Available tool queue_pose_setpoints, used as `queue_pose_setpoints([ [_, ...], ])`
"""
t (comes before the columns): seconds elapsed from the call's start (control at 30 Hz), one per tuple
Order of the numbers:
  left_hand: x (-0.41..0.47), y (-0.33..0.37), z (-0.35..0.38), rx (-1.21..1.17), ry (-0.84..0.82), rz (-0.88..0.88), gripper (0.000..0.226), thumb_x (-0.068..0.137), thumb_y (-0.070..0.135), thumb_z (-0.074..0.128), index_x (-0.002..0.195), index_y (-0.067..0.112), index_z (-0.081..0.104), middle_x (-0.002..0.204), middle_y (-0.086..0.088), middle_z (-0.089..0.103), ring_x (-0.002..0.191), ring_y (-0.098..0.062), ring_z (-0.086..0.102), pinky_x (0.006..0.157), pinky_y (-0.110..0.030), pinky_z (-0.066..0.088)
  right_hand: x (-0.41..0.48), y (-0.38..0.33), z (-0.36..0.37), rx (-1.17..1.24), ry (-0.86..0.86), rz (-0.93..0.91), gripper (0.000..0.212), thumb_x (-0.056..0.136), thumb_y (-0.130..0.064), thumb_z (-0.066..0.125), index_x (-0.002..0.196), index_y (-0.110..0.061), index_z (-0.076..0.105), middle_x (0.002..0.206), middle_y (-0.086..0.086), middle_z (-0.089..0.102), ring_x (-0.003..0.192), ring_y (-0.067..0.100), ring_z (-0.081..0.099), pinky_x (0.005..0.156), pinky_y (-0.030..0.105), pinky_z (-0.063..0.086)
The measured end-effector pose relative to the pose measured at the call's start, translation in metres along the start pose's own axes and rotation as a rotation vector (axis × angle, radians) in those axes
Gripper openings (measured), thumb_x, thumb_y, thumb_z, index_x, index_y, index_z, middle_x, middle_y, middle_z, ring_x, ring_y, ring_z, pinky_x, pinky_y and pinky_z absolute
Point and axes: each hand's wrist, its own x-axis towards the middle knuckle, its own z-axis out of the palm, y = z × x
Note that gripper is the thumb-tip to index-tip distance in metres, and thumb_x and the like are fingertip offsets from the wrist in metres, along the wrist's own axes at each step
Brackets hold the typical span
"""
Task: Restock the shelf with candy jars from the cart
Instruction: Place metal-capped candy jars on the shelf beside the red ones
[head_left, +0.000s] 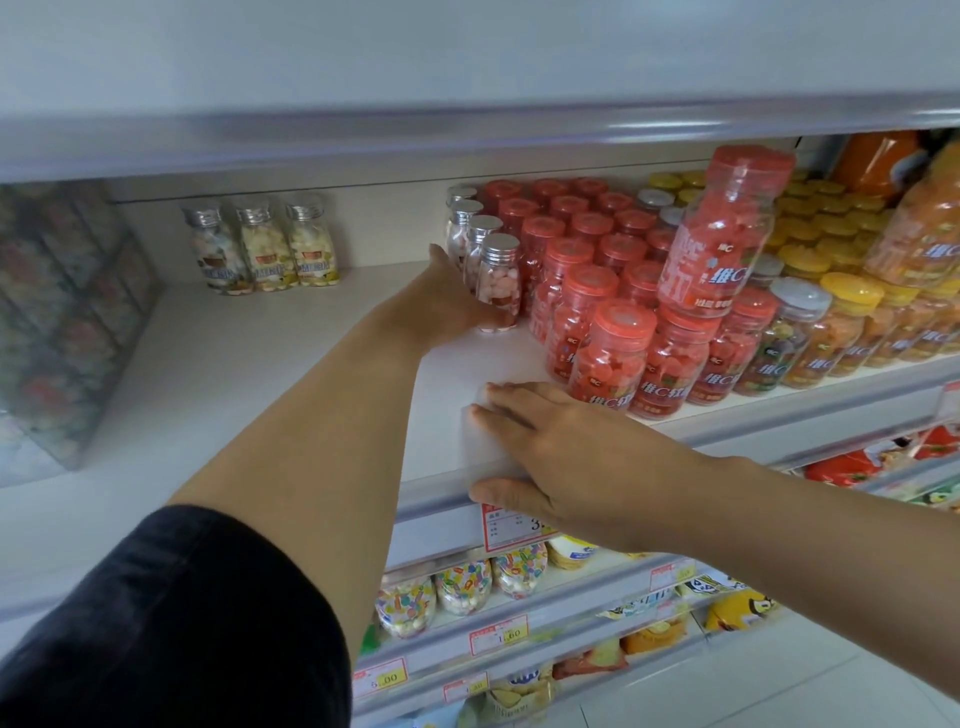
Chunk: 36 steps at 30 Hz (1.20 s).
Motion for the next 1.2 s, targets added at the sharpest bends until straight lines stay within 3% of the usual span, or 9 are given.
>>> queue_pose_setpoints([
  [0.23,0.019,-0.012,0.006,-0.043,-0.17,0.116,0.124,0.041,0.057,0.095,0.144,0.016,0.038,0.12,0.008,0.069,0.11,-0.01,0.067,0.101,-0.04,0.051,0.001,0.001,0.001,-0.001,0.014,-0.005,0.094,0.085,-0.07,0.002,0.153,-0.01,0.028,0.158,0.013,0.029,0.146,0.026,0.025,0.115,0.043,0.035],
  [0.57,0.0,-0.001,0.006,0.052,-0.101,0.111,0.072,0.071,0.021,0.087,0.133,0.014,0.052,0.114,0.003,0.07,0.107,-0.011,0.067,0.099,-0.034,0.052,0.0,-0.001,0.0,-0.003,0.004,-0.007,0.095,0.084,-0.07,0.0,0.153,-0.011,0.028,0.158,0.014,0.028,0.146,0.026,0.024,0.116,0.042,0.033],
  [0.67,-0.023,0.011,-0.001,0.103,-0.064,0.126,0.049,0.081,0.015,0.08,0.125,0.016,0.059,0.112,0.0,0.07,0.104,-0.015,0.066,0.089,-0.027,0.054,0.0,0.0,0.001,-0.006,0.007,-0.008,0.096,0.083,-0.07,0.0,0.153,-0.011,0.027,0.158,0.014,0.028,0.146,0.026,0.023,0.116,0.041,0.033],
  [0.73,-0.047,0.019,-0.005,0.128,0.014,0.067,0.051,0.086,0.015,0.075,0.132,0.011,0.051,0.117,-0.001,0.064,0.101,-0.018,0.061,0.079,-0.027,0.053,0.0,-0.001,0.0,-0.015,0.001,-0.01,0.096,0.084,-0.07,0.0,0.154,-0.01,0.026,0.158,0.013,0.027,0.146,0.026,0.022,0.117,0.04,0.032],
  [0.83,-0.089,0.018,-0.01,0.092,0.094,-0.009,0.073,0.091,0.013,0.068,0.152,0.01,0.028,0.141,-0.006,0.049,0.12,-0.025,0.055,0.097,-0.044,0.051,0.0,-0.001,-0.002,-0.005,-0.037,0.011,0.084,0.094,-0.069,0.016,0.155,-0.012,0.022,0.162,0.01,0.019,0.149,0.022,0.015,0.119,0.039,0.027],
  [0.9,-0.124,0.016,-0.016,0.091,0.151,0.056,0.067,0.095,0.011,0.062,0.154,0.016,0.03,0.145,-0.002,0.048,0.116,-0.019,0.058,0.098,-0.035,0.049,-0.001,-0.002,-0.004,0.006,-0.033,0.031,0.072,0.099,-0.06,0.03,0.154,-0.013,0.027,0.161,0.008,0.022,0.148,0.022,0.019,0.118,0.039,0.029],
  [1.0,-0.194,0.012,-0.028,0.119,0.273,0.176,0.048,0.097,0.008,0.054,0.142,0.025,0.05,0.125,0.008,0.061,0.088,-0.002,0.06,0.078,-0.007,0.044,-0.011,-0.024,-0.003,0.043,0.169,-0.033,0.051,0.097,-0.039,0.055,0.138,-0.009,0.054,0.142,0.014,0.052,0.13,0.033,0.048,0.106,0.043,0.044],
  [1.1,-0.271,-0.007,-0.039,0.022,0.28,0.162,0.041,0.098,0.008,0.054,0.13,0.033,0.058,0.112,0.018,0.064,0.084,0.002,0.062,0.066,-0.01,0.047,-0.034,-0.07,0.006,0.132,0.368,-0.111,0.034,0.092,-0.029,0.057,0.119,-0.01,0.068,0.113,0.008,0.069,0.106,0.028,0.06,0.091,0.039,0.049],
  [1.2,-0.338,-0.049,-0.04,0.001,0.212,0.062,0.036,0.098,0.012,0.055,0.123,0.036,0.059,0.103,0.023,0.065,0.076,0.009,0.06,0.062,-0.005,0.044,-0.064,-0.124,0.04,0.24,0.361,-0.087,0.028,0.093,-0.031,0.052,0.105,-0.015,0.071,0.099,0.001,0.069,0.093,0.024,0.061,0.079,0.036,0.048],
])
